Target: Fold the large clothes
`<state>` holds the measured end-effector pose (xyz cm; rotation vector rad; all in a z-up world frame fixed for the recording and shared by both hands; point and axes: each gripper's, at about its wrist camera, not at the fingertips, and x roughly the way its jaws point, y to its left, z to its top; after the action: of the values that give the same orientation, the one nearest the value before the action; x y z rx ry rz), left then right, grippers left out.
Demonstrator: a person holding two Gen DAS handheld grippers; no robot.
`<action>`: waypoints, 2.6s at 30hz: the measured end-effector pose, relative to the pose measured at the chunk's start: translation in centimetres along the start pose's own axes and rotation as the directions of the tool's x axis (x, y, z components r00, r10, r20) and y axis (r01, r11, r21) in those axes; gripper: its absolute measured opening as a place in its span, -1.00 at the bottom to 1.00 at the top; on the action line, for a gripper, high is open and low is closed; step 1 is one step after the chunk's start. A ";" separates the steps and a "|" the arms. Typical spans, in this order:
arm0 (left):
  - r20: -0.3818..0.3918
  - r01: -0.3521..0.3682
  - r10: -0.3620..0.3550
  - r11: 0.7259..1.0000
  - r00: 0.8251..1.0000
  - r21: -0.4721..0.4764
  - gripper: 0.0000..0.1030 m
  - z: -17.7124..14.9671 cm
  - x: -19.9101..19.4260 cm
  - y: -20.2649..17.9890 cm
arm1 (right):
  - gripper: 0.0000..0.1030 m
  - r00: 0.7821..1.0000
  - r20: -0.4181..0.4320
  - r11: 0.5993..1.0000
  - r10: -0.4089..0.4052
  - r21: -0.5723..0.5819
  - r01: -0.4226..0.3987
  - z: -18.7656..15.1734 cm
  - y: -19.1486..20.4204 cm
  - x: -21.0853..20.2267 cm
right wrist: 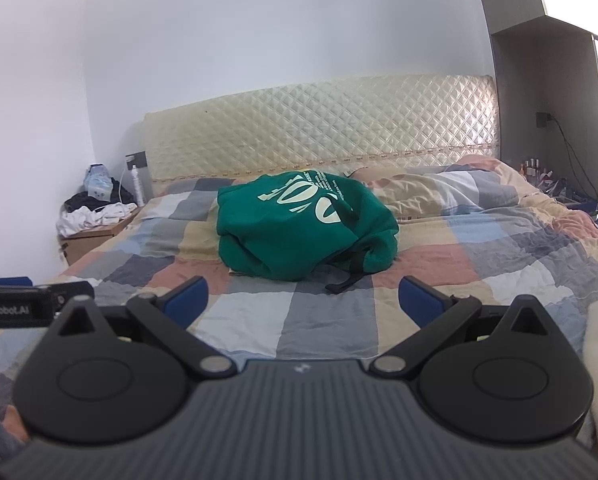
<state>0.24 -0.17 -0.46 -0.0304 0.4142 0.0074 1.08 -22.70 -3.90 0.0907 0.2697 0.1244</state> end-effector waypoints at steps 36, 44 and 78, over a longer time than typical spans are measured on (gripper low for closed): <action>-0.027 0.059 -0.058 0.997 0.998 0.041 1.00 -0.2 0.2 -0.6 | 1.00 0.999 -0.028 1.000 0.023 0.006 -0.023 -0.9 -0.4 -0.3; -0.048 0.074 -0.072 0.996 0.996 0.041 1.00 -0.3 1.4 -0.9 | 1.00 0.999 -0.037 1.000 0.023 0.008 -0.023 -1.0 -0.6 0.2; -0.094 0.157 -0.173 0.974 0.980 -0.162 1.00 7.1 24.4 2.5 | 1.00 0.987 -0.094 0.961 0.133 0.258 -0.105 4.0 -4.6 16.8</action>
<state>25.43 2.57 -3.89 -0.2180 0.5174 -0.1270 18.75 -25.29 -4.88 0.3541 0.3906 0.2149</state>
